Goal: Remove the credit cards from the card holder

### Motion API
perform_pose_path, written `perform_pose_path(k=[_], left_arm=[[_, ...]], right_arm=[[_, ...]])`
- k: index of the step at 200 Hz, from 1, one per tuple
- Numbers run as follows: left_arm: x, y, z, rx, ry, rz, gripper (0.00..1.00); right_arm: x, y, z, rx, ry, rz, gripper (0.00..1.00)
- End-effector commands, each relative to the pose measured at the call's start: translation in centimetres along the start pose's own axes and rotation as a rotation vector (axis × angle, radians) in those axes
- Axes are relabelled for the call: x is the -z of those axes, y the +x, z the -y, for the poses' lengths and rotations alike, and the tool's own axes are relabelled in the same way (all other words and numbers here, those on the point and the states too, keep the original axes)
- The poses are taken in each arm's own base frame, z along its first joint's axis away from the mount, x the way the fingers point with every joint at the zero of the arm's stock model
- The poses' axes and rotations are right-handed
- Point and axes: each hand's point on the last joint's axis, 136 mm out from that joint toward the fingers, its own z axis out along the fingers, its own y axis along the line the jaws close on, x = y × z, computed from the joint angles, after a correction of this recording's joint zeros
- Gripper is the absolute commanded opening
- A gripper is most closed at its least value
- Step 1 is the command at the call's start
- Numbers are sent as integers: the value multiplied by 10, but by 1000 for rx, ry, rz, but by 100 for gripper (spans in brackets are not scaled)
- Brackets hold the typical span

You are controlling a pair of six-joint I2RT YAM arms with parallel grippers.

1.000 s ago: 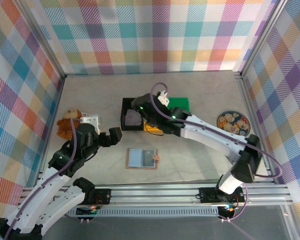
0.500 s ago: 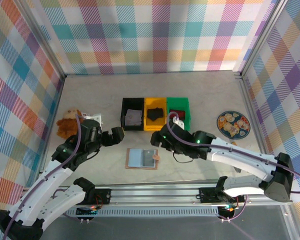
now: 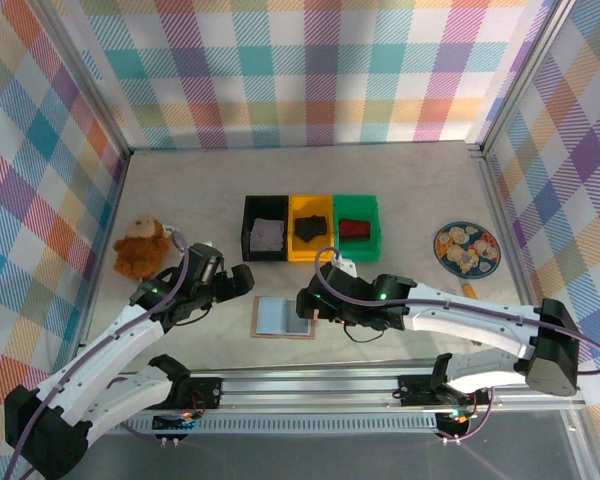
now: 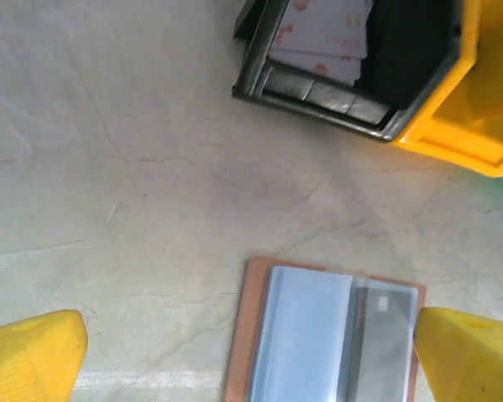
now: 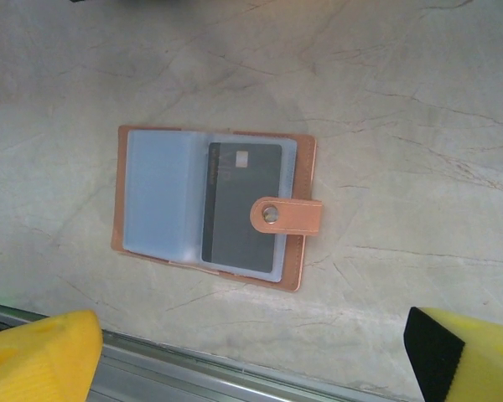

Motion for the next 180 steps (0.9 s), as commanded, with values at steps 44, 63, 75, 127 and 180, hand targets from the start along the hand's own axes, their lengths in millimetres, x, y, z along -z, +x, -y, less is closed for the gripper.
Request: perform_pose_path(k=[44, 63, 75, 127, 180], left_arm=[[-14, 12, -6, 29, -26, -15, 100], [-18, 19, -12, 45, -39, -26, 100], [-21, 24, -15, 54, -43, -33, 100], [-27, 35, -19, 45, -71, -74, 99], [-31, 49, -21, 40, -79, -107, 98]], right_arm=[[-18, -2, -30, 24, -61, -15, 82], [-29, 5, -32, 38, -46, -57, 81], [-35, 7, -34, 50, -35, -78, 76], [-60, 20, -51, 26, -67, -175, 65], [-82, 37, -58, 11, -64, -269, 64]])
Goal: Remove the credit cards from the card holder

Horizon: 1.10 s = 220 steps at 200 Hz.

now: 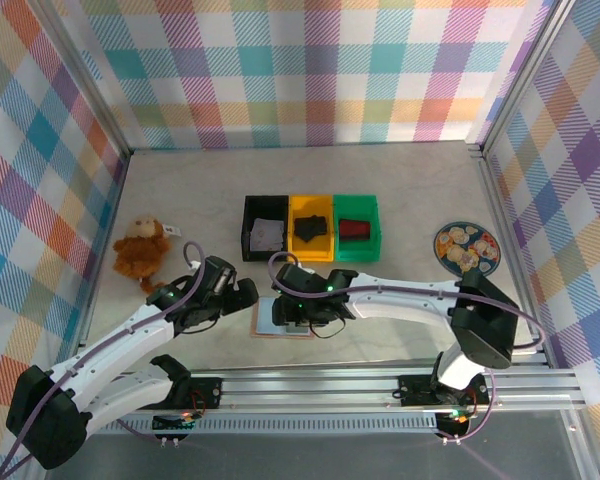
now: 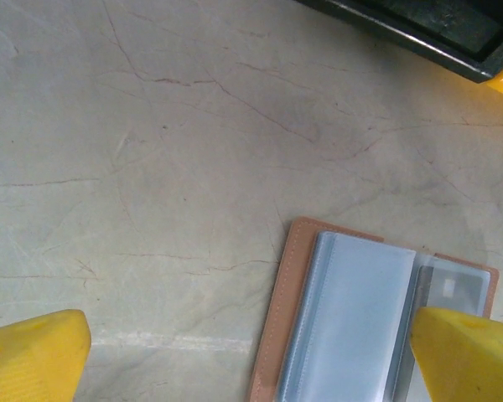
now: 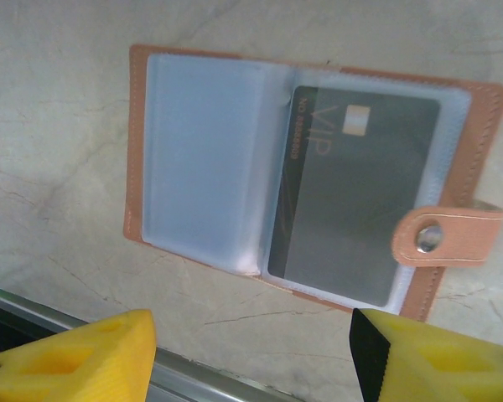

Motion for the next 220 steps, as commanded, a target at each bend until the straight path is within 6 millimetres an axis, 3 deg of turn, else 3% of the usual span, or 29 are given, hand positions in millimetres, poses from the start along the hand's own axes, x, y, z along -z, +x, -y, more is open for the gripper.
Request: perform_pose_path(k=[1, 66, 94, 187, 220], left_arm=[[-4, 10, -6, 3, -22, -22, 98], [-14, 28, -6, -39, -56, -59, 97], [-18, 34, -6, -56, -70, -74, 97], [-30, 46, 1, -70, -71, -101, 97], [-35, 53, 2, -64, -73, -120, 97]], right_arm=[[-5, 3, -15, -18, -46, -44, 64], [-18, 3, 3, -84, -7, -50, 60], [-22, 2, 21, -118, 51, -55, 57], [-27, -2, 34, -146, 51, -57, 54], [-29, 0, 47, -179, 90, -56, 52]])
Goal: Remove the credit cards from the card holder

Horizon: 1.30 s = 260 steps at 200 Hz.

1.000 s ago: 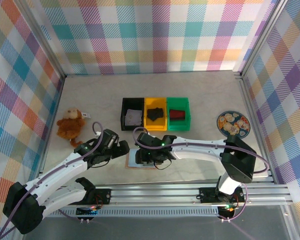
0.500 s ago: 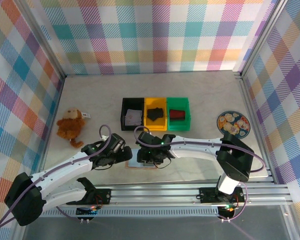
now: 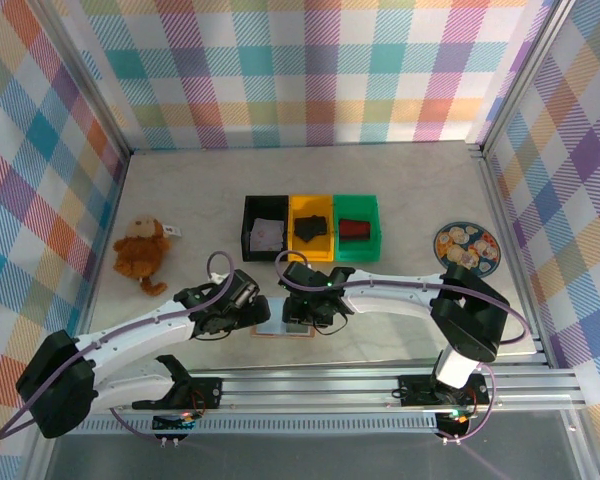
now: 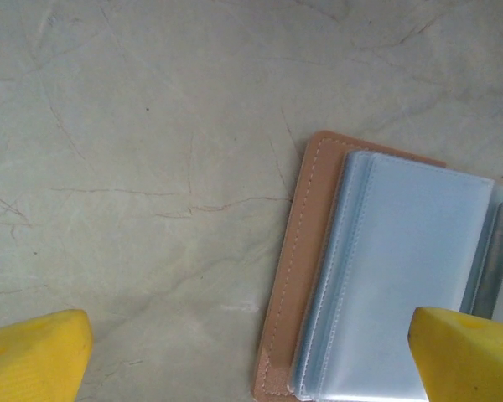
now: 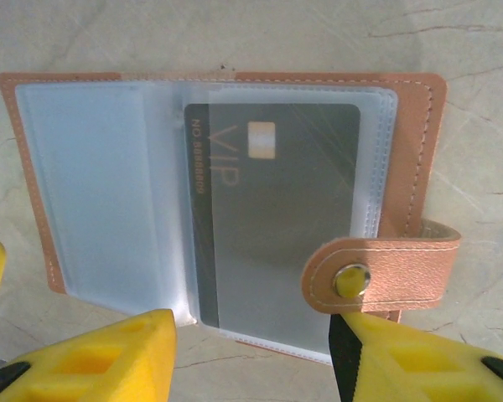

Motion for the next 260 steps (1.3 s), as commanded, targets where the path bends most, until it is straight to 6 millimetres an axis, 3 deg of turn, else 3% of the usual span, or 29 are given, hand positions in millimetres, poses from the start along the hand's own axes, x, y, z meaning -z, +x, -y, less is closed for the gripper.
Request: perform_pose_path(k=[1, 220, 260], left_arm=[[-6, 8, -1, 10, -2, -13, 97], [-28, 35, -14, -16, -91, -82, 97], [-32, 39, -16, -19, -107, -93, 96]], right_arm=[[-3, 2, 15, -42, 39, -6, 52], [-16, -9, 25, -84, 68, 20, 43], [-19, -7, 14, -44, -5, 11, 42]])
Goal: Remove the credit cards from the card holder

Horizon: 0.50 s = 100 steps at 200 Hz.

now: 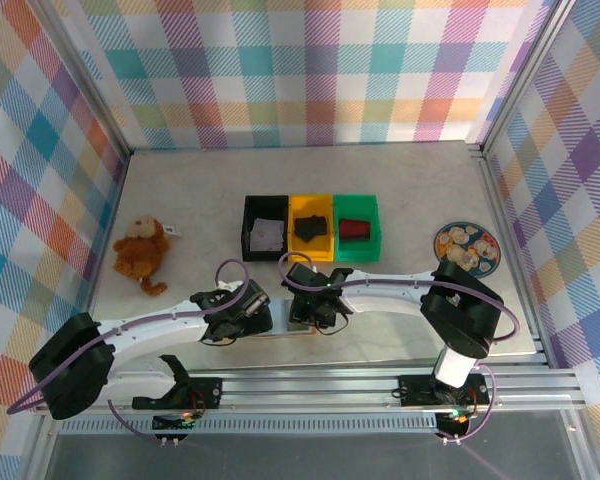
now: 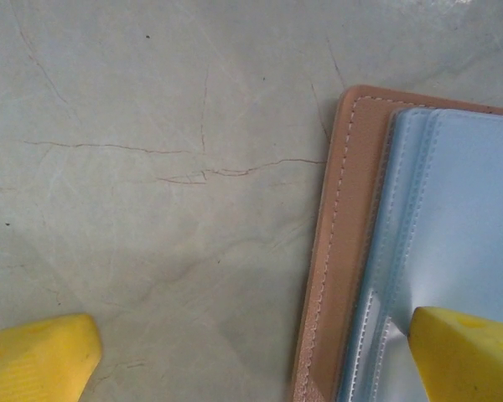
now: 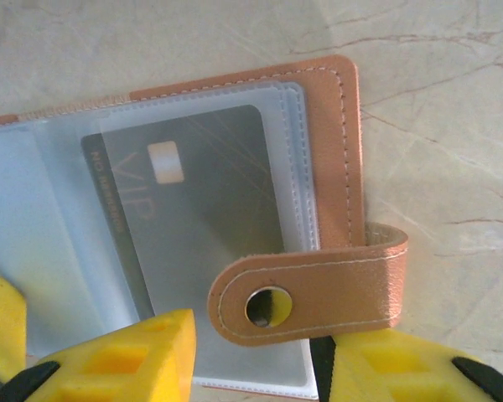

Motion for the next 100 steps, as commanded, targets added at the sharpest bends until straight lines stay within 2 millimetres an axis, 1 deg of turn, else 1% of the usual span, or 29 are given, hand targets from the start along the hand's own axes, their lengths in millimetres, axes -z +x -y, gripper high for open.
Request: perform_pose_path(k=[1, 13, 35, 68, 100], left_arm=[[-13, 18, -7, 4, -23, -60, 96], [-15, 19, -7, 5, -23, -63, 96], [-19, 22, -7, 6, -23, -71, 96], [-25, 26, -3, 0, -21, -87, 96], [-28, 29, -1, -10, -25, -95, 96]], right_arm=[[-2, -1, -2, 15, -44, 5, 42], [0, -2, -4, 16, -71, 22, 42], [5, -4, -13, 39, -127, 36, 43], [4, 1, -25, 65, -188, 6, 43], [4, -1, -22, 59, -171, 18, 43]])
